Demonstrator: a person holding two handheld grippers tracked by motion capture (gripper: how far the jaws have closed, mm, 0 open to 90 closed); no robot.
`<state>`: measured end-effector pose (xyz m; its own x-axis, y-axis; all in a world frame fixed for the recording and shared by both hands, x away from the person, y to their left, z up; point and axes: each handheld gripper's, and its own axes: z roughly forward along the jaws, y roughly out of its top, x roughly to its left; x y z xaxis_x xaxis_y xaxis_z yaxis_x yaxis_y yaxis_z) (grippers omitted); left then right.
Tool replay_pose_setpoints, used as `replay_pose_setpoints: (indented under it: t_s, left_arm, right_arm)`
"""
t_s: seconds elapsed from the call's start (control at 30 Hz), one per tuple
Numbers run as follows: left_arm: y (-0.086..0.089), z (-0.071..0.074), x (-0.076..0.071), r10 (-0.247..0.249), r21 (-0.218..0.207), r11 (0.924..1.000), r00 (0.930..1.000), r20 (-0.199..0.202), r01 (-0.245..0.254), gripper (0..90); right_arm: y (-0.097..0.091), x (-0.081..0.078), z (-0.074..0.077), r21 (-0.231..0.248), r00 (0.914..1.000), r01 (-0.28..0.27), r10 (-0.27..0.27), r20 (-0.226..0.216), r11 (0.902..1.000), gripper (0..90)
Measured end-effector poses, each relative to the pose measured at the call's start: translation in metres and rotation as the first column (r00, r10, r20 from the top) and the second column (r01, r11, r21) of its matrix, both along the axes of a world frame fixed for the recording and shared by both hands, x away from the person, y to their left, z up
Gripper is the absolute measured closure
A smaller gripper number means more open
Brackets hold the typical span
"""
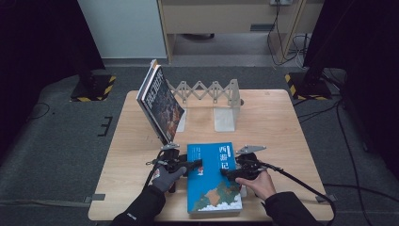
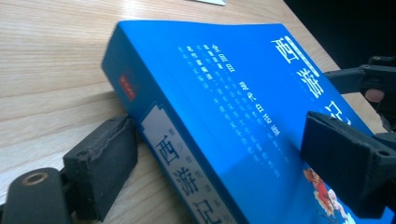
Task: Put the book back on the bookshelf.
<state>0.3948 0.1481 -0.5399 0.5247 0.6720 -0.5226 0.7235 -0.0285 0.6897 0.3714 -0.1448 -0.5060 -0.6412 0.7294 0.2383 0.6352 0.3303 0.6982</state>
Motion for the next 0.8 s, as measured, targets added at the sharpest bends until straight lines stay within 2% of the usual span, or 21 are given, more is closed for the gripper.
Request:
replay_pose_setpoints:
  t_s: [0.17,0.3,0.33,0.4,0.63,0.8]
  left_arm:
    - [-0.002,-0.001,0.001,-0.001,-0.013,0.9999,1.0,0.004,0.001,10.3]
    - [-0.002,-0.001,0.001,0.003,-0.024,0.9997,0.9999,-0.011,-0.003,12.3]
    - [-0.003,0.0,0.001,0.005,-0.026,0.9996,0.9998,-0.02,-0.005,12.3]
    - [-0.003,0.0,0.002,0.004,-0.057,0.9983,0.9972,-0.074,-0.009,16.8]
    - [-0.005,0.007,0.0,0.0,-0.023,0.9997,0.9974,-0.073,-0.002,19.6]
    - [-0.004,0.012,-0.001,0.002,-0.023,0.9997,0.9972,-0.074,-0.003,23.0]
  right_arm:
    - [0.001,0.0,0.0,0.011,0.9998,0.003,-0.003,-0.018,0.9999,12.9]
    - [0.001,0.0,-0.001,0.012,0.9998,0.006,-0.006,-0.02,0.9999,12.7]
    - [0.001,0.0,-0.001,0.013,0.9998,0.005,-0.005,-0.018,0.9999,12.5]
    - [0.001,0.0,-0.001,0.013,0.9999,0.004,-0.004,-0.013,0.9999,12.5]
    - [0.001,-0.001,-0.001,0.015,0.9999,-0.001,0.001,-0.015,0.9999,12.4]
    - [0.0,-0.001,-0.002,0.02,0.9999,-0.008,0.008,-0.012,0.9998,12.0]
